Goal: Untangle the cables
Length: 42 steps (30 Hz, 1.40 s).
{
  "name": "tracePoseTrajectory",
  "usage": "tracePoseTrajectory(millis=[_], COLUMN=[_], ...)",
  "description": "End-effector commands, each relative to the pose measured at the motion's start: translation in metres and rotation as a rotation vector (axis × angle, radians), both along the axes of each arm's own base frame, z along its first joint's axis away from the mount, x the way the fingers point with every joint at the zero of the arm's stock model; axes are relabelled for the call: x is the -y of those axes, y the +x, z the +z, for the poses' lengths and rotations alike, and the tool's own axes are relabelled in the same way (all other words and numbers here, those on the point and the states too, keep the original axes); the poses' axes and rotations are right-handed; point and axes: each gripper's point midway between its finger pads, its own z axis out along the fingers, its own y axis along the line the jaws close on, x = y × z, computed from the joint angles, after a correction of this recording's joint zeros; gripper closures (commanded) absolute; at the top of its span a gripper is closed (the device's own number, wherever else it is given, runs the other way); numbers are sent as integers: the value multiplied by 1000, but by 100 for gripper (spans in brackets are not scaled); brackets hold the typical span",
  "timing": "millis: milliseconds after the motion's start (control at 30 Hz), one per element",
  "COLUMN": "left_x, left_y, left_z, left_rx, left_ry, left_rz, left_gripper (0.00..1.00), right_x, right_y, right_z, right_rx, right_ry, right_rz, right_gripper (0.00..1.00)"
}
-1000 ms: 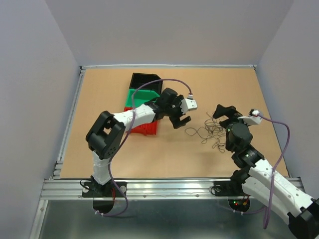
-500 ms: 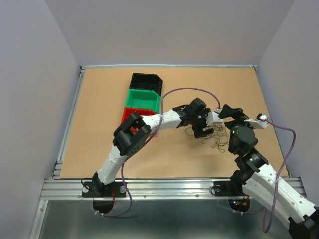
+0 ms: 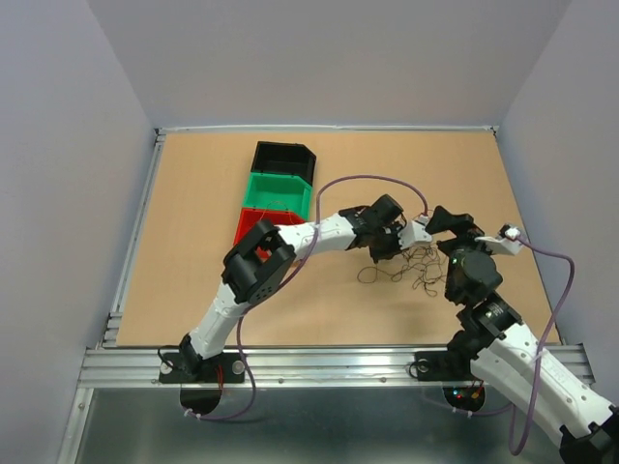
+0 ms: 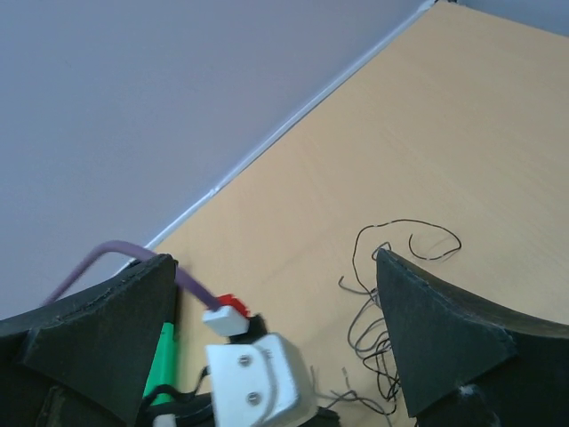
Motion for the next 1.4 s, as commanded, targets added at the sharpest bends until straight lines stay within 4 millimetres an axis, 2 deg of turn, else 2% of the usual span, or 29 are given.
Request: tracePoseTrajectory(millis=[0, 67, 100, 133, 167, 200, 233, 300, 333, 467, 500, 533, 567, 600, 633, 667, 700, 733, 767, 800, 933, 1000, 1067, 1100, 1167, 1200, 1233, 1267, 1367], left_x=[-12, -24, -33, -43, -50, -58, -69, -84, -93, -113, -122, -127, -134, -138, -145, -149, -155, -160, -165, -169, -180, -180, -181, -183, -189, -198, -198, -210, -220], left_y=[4, 8, 6, 10, 11, 12, 15, 21, 29, 35, 40, 43, 48, 51, 56, 59, 62, 66, 69, 70, 74, 71, 71, 71, 75, 83, 85, 96, 113], left_z=[104, 120, 120, 144, 153, 157, 180, 204, 213, 255, 277, 288, 299, 320, 331, 343, 351, 373, 383, 403, 447, 471, 484, 498, 507, 511, 513, 513, 510], left_rx=[148, 194, 205, 254, 273, 289, 321, 366, 386, 432, 469, 492, 522, 544, 570, 585, 595, 622, 640, 665, 728, 744, 752, 771, 806, 836, 836, 846, 823], left_ry=[-133, -131, -122, -147, -158, -160, -192, -212, -213, -250, -271, -279, -280, -309, -310, -323, -323, -357, -364, -400, -477, -523, -542, -568, -571, -571, -583, -582, -605], left_rz=[17, 53, 66, 91, 105, 121, 146, 194, 229, 276, 312, 335, 370, 385, 420, 438, 457, 483, 506, 526, 585, 585, 590, 604, 637, 686, 674, 691, 673], left_gripper=[100, 100, 100, 100, 100, 100, 100, 100, 100, 100, 100, 100, 100, 100, 100, 100, 100, 100, 100, 100, 100, 100, 100, 100, 100, 100, 100, 100, 100], right_x=[-2, -6, -13, -19, -24, -32, -43, -56, -61, -73, -78, -82, -86, -94, -100, -108, -118, -133, -141, -149, -169, -178, -184, -189, -192, -193, -194, -194, -198], right_y=[5, 8, 10, 14, 15, 21, 24, 33, 37, 48, 51, 53, 55, 55, 54, 52, 50, 44, 43, 41, 41, 51, 61, 66, 70, 71, 73, 74, 71], right_z=[-9, -10, -11, -10, -6, -12, -12, -17, -13, -26, -24, -31, -29, -29, -36, -37, -21, -25, -20, -20, -21, -20, -13, -19, -17, -14, -13, -13, -11], right_rx=[-16, -18, -20, -17, -4, -26, -29, -51, -44, -71, -65, -83, -68, -59, -59, -40, 46, 64, 94, 107, 146, 153, 167, 149, 156, 165, 169, 170, 182], right_ry=[4, -2, -12, -30, -30, -49, -56, -70, -67, -81, -79, -86, -90, -98, -117, -173, -178, -227, -242, -258, -338, -378, -384, -387, -379, -370, -363, -363, -361], right_rz=[-5, 12, 45, 72, 98, 127, 179, 227, 238, 273, 289, 302, 318, 365, 407, 462, 514, 610, 647, 695, 794, 814, 810, 822, 823, 822, 822, 820, 841], right_gripper=[1, 1, 1, 1, 2, 2, 2, 2, 1, 2, 3, 3, 4, 4, 5, 5, 5, 5, 5, 5, 5, 5, 5, 5, 6, 7, 7, 7, 7])
